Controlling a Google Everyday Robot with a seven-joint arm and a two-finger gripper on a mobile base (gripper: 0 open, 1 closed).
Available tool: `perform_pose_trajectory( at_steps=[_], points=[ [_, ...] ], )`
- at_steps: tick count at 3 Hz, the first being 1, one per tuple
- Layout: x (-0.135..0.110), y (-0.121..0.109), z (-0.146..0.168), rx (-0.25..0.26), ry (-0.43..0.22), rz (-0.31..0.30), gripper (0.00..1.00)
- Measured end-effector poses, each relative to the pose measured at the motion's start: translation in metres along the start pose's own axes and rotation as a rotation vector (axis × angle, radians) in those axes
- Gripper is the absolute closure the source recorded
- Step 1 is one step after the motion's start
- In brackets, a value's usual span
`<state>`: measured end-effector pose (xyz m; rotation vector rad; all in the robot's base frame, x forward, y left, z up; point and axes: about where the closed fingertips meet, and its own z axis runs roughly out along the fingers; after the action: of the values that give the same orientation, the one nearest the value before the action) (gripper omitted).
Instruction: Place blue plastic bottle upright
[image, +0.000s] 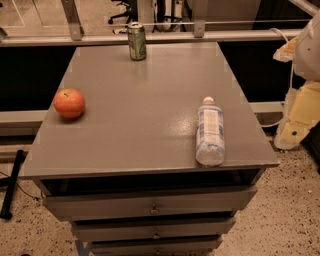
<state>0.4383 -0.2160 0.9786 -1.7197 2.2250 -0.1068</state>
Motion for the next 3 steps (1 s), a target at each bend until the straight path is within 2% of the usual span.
perform_pose_trajectory(
  at_steps=[2, 3],
  points=[
    [-0.006, -0.003, 0.003, 0.011, -0.015, 0.011, 0.00],
    [-0.025, -0.023, 0.028, 0.036, -0.033, 0.074, 0.00]
  ],
)
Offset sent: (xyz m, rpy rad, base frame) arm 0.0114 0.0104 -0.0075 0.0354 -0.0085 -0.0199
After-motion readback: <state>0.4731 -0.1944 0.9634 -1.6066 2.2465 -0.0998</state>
